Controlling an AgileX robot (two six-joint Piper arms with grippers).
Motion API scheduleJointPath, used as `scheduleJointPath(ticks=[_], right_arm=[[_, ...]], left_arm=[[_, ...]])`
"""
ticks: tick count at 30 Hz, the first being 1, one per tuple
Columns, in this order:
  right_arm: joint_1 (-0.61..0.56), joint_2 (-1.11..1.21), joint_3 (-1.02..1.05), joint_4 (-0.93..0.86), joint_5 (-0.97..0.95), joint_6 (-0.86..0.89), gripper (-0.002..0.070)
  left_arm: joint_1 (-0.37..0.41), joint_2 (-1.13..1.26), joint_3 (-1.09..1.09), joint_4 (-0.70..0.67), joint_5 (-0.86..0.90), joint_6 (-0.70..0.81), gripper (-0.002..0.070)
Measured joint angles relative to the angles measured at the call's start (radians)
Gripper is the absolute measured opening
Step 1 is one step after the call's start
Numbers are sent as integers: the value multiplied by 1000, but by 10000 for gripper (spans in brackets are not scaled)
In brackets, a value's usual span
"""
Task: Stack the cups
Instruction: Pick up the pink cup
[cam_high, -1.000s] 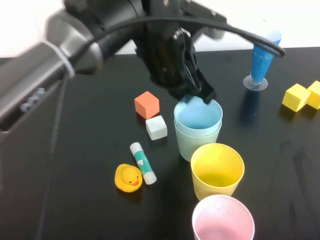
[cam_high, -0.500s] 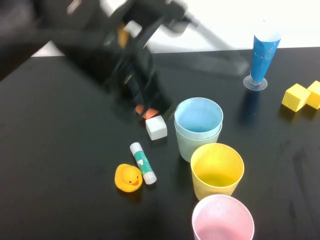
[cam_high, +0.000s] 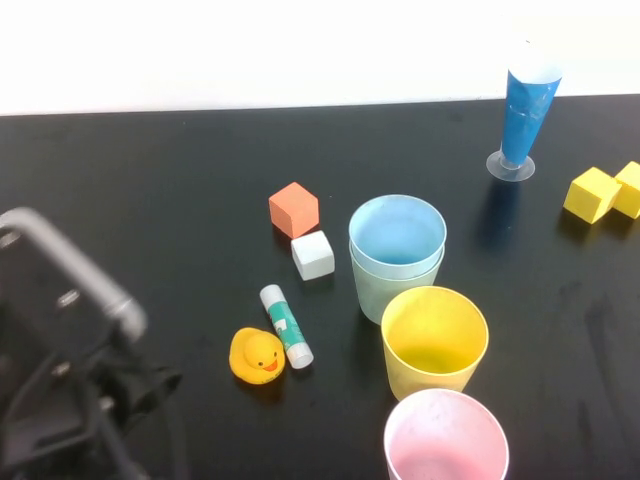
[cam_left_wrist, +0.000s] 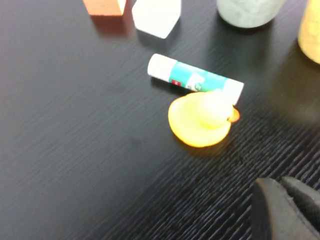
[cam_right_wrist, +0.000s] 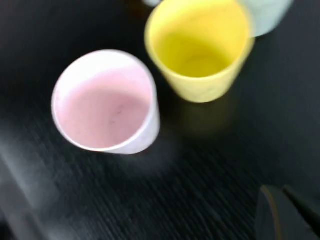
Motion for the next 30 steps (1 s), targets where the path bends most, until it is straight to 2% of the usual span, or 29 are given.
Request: scheduleJointPath(ticks=[6, 11, 14, 17, 21, 26, 30], right_arm=[[250, 192, -120, -226, 0, 171, -3], [328, 337, -249, -328, 0, 231, 6], [334, 391, -295, -321, -4, 233, 64], [337, 417, -302, -302, -4, 227, 162], [350, 414, -304, -282, -4, 229, 219], [419, 374, -304, -235, -4, 248, 211], [542, 362, -305, -254, -4, 280, 139]], left_arm=[[0, -116, 58, 35, -21, -2, 1], [0, -127, 58, 47, -23, -2, 1], [0, -127, 58, 49, -23, -2, 1], [0, -127, 58, 49, -23, -2, 1], [0, -127, 58, 51, -1, -2, 1], [0, -127, 58, 53, 40, -2, 1], [0, -127, 58, 66, 43, -2, 1]])
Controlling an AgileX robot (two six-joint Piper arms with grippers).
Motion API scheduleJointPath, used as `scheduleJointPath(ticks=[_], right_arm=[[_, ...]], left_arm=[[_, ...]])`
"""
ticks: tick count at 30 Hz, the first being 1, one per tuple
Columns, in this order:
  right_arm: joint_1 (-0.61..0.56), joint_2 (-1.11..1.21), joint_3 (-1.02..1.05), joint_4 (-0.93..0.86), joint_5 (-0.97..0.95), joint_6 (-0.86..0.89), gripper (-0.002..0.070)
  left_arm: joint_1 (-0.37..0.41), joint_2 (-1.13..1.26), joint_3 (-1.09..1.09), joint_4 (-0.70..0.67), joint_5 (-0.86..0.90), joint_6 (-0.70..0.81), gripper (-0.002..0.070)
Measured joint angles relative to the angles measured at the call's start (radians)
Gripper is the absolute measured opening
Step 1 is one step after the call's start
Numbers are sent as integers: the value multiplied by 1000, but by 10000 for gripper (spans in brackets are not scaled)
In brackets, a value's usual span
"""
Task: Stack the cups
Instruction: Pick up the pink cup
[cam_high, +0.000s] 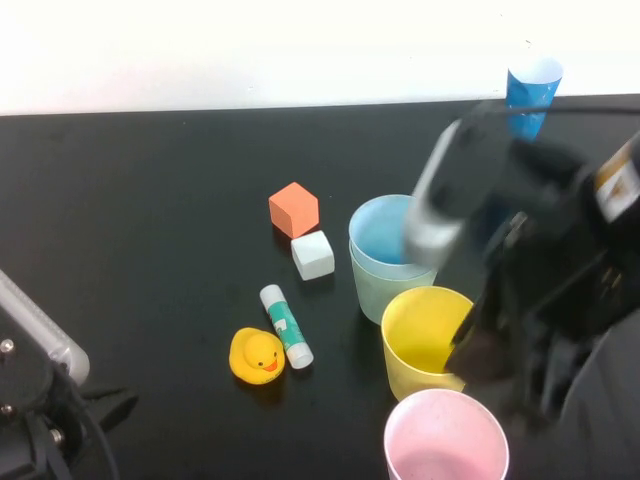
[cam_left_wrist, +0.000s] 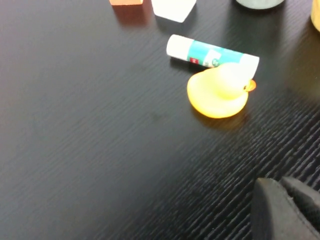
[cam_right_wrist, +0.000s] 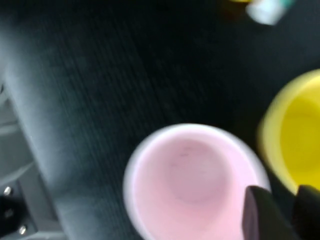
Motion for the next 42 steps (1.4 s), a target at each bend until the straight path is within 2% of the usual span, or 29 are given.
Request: scheduleJointPath(ticks=[4, 9, 12, 18, 22, 27, 34, 42], right_arm=[[102, 0, 24, -73, 2, 80, 81], [125, -2, 73, -143, 2, 149, 84], [125, -2, 107, -167, 0, 173, 146], [125, -2, 132, -244, 0, 243, 349], [125, -2, 132, -296, -2, 301, 399], [125, -2, 132, -285, -52, 320, 389], [125, 34, 134, -193, -13, 275, 305], [125, 55, 161, -145, -10, 219, 269]], left_arm=[[0, 0, 0, 14, 2, 0, 1], [0, 0, 0, 18, 4, 0, 1], [0, 0, 0, 20, 4, 0, 1], [0, 0, 0, 29, 4, 0, 1], [0, 0, 0, 31, 4, 0, 1], [0, 0, 0, 31, 4, -5, 1], [0, 0, 0, 29, 15, -43, 0], [0, 0, 0, 23, 49, -48, 0]])
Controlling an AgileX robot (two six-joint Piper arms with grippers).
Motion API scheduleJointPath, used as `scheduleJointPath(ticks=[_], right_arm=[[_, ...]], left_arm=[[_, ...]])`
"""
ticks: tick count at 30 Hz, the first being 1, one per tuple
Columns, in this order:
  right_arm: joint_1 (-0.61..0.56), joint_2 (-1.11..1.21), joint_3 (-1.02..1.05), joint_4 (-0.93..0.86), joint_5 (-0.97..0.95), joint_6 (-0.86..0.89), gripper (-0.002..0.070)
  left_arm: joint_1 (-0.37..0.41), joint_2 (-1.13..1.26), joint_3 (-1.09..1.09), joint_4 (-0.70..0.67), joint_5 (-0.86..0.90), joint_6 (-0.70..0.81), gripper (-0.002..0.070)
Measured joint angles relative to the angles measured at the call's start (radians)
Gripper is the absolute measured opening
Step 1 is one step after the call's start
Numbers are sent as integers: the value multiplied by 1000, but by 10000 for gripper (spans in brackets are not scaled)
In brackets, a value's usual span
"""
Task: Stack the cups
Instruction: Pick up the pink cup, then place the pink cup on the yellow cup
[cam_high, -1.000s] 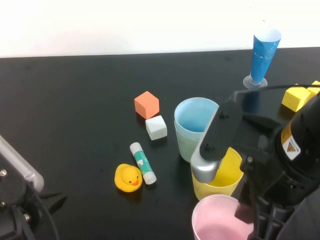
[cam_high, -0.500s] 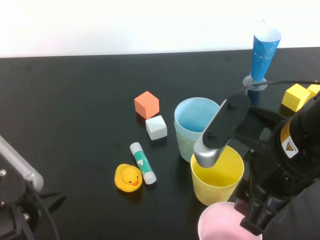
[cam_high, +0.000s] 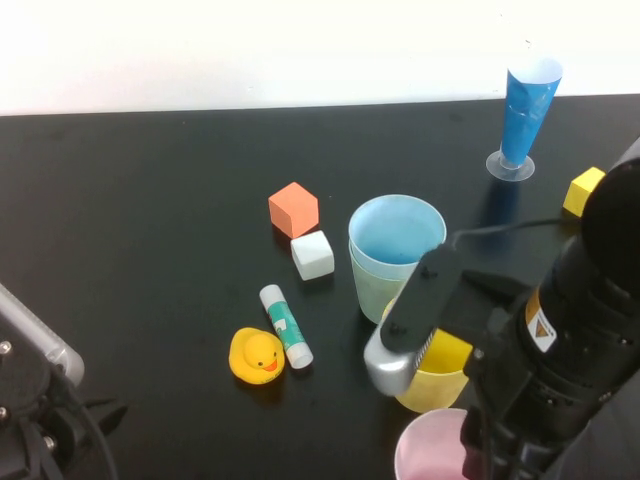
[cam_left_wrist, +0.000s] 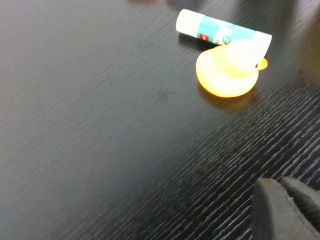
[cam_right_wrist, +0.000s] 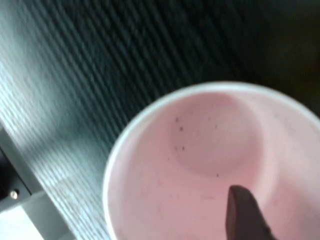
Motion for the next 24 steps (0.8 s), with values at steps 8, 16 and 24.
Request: scheduleJointPath(ticks=[8, 16, 24], right_arm=[[0, -14, 29, 4, 0, -46, 22], [2, -203, -27, 19, 9, -68, 16], [4, -255, -173, -249, 20, -20, 16]], left_arm=[[0, 0, 0, -2, 6, 0, 0], [0, 0, 0, -2, 6, 0, 0], [0, 0, 0, -2, -8, 0, 0]])
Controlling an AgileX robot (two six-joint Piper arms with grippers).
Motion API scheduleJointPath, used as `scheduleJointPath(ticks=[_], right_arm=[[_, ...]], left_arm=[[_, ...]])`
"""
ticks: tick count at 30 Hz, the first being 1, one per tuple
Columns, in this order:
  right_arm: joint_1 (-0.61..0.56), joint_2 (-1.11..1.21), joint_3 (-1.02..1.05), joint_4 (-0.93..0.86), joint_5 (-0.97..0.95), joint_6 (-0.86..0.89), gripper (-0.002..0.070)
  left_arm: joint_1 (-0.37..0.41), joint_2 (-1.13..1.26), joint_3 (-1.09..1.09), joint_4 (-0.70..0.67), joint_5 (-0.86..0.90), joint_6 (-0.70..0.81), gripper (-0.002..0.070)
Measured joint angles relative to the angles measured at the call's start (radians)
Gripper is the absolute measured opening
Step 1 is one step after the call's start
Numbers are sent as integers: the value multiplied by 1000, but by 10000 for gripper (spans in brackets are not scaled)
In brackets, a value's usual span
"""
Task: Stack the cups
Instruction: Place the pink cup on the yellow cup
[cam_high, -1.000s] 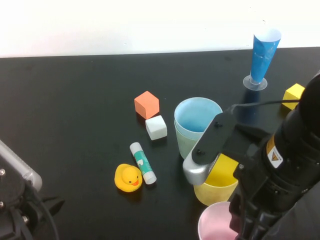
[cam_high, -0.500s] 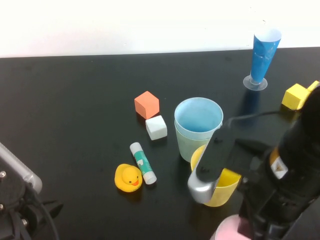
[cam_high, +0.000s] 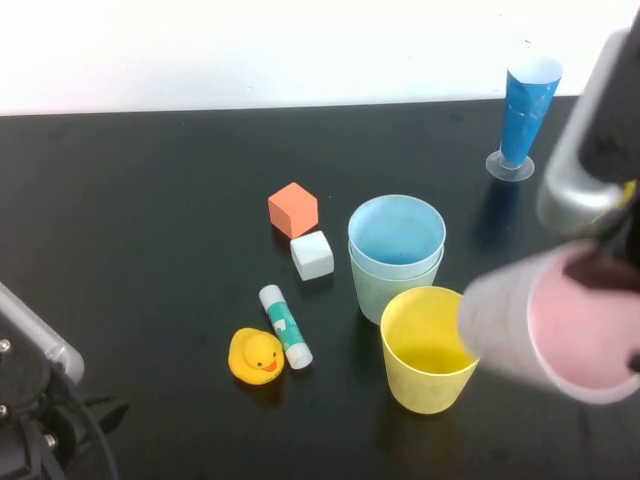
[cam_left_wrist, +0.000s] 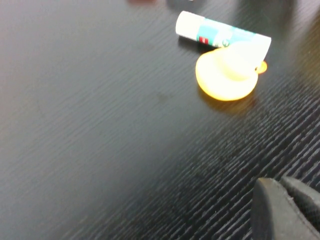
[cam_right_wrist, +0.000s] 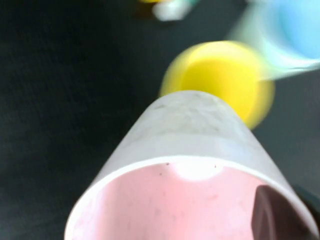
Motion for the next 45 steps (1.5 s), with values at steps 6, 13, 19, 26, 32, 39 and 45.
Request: scheduleJointPath(ticks=[6, 13, 19, 26, 32, 39, 45], right_arm=[[0, 148, -112, -125, 0, 8, 16], [0, 310, -192, -124, 0, -20, 16], [0, 324, -198, -43, 0, -49, 16], [0, 324, -198, -39, 0, -59, 16], [-7, 324, -198, -43, 0, -59, 16], [-8, 355, -198, -43, 0, -59, 16], [-8, 364, -198, -43, 0, -59, 16]], left_arm=[[0, 0, 0, 0, -4, 0, 0], [0, 0, 0, 0, 29, 0, 0], [0, 0, 0, 0, 51, 0, 0], [0, 0, 0, 18, 46, 0, 0], [0, 0, 0, 21, 44, -1, 0], [0, 0, 0, 22, 44, -22, 0], [0, 0, 0, 22, 44, -30, 0]])
